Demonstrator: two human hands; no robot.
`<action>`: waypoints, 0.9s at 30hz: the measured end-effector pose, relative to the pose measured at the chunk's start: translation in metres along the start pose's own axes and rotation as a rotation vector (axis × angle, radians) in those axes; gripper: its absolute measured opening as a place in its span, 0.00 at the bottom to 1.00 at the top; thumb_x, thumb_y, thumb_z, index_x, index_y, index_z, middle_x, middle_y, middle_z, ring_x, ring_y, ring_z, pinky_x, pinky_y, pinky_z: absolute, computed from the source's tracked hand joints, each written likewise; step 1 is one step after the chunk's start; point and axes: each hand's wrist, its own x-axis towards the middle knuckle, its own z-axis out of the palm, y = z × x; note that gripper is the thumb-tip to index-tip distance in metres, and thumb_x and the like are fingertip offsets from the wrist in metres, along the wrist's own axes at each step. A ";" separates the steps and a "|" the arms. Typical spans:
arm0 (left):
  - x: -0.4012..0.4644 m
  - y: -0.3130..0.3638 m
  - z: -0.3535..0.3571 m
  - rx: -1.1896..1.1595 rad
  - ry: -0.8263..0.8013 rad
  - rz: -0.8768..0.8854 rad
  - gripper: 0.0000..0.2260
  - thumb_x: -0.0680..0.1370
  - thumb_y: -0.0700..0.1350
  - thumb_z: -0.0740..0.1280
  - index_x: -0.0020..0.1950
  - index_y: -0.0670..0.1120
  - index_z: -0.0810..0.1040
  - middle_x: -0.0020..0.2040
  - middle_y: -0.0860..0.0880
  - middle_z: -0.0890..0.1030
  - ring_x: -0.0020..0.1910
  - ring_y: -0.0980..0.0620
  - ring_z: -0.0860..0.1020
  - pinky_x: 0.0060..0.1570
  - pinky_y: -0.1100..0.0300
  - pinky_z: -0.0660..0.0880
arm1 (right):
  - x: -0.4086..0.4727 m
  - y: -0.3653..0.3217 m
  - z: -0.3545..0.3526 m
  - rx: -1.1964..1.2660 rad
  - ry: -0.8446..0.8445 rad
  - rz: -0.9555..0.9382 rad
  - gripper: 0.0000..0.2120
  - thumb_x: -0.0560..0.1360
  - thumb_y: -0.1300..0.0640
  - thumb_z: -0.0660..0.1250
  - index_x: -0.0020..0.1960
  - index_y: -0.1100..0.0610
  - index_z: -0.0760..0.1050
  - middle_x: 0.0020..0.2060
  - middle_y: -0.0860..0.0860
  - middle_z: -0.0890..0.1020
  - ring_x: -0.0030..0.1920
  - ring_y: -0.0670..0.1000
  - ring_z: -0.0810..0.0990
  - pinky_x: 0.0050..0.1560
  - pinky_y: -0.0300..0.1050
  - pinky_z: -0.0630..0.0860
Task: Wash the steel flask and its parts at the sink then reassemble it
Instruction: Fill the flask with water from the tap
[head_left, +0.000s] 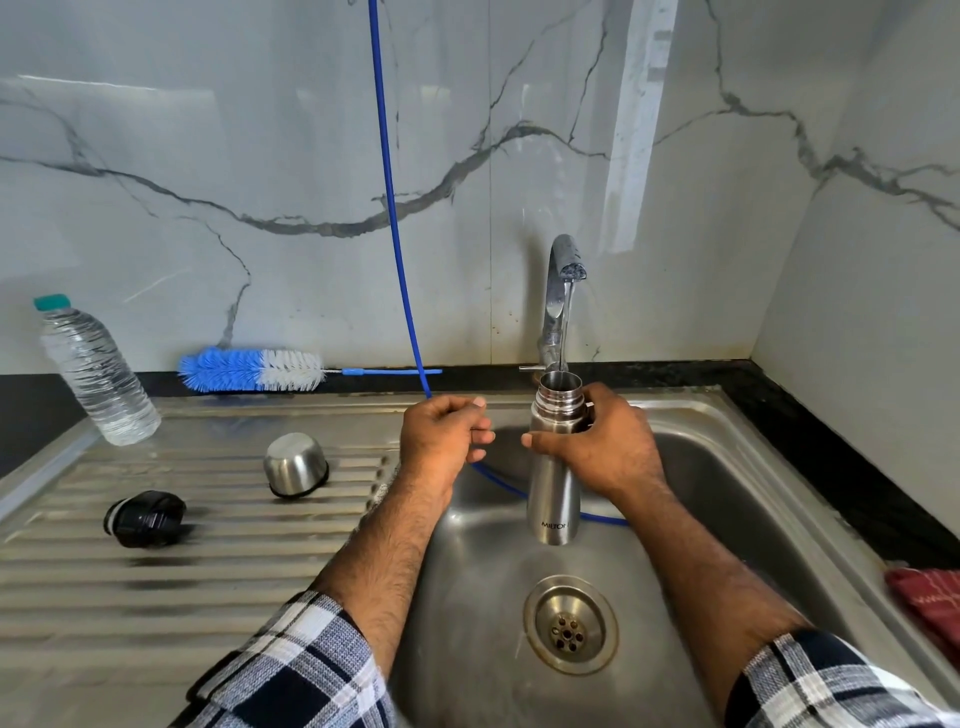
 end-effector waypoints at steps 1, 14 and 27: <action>0.000 0.000 0.000 0.000 0.000 0.001 0.03 0.81 0.43 0.73 0.52 0.44 0.84 0.43 0.43 0.88 0.39 0.50 0.86 0.36 0.58 0.82 | 0.000 0.000 0.000 0.000 -0.001 0.001 0.33 0.64 0.42 0.85 0.63 0.48 0.76 0.52 0.44 0.83 0.53 0.47 0.83 0.54 0.47 0.81; 0.000 -0.001 0.000 0.006 -0.007 0.006 0.03 0.81 0.43 0.73 0.52 0.44 0.84 0.43 0.44 0.88 0.38 0.50 0.86 0.36 0.58 0.83 | 0.000 0.000 0.001 -0.005 -0.008 0.005 0.33 0.65 0.41 0.84 0.65 0.49 0.76 0.51 0.42 0.80 0.53 0.47 0.82 0.54 0.46 0.80; 0.005 -0.002 0.005 0.019 -0.030 0.004 0.03 0.81 0.43 0.73 0.52 0.44 0.85 0.44 0.44 0.88 0.40 0.50 0.87 0.37 0.57 0.84 | 0.001 0.001 0.002 -0.007 -0.004 0.013 0.34 0.63 0.40 0.85 0.63 0.48 0.76 0.52 0.43 0.83 0.53 0.47 0.83 0.54 0.47 0.81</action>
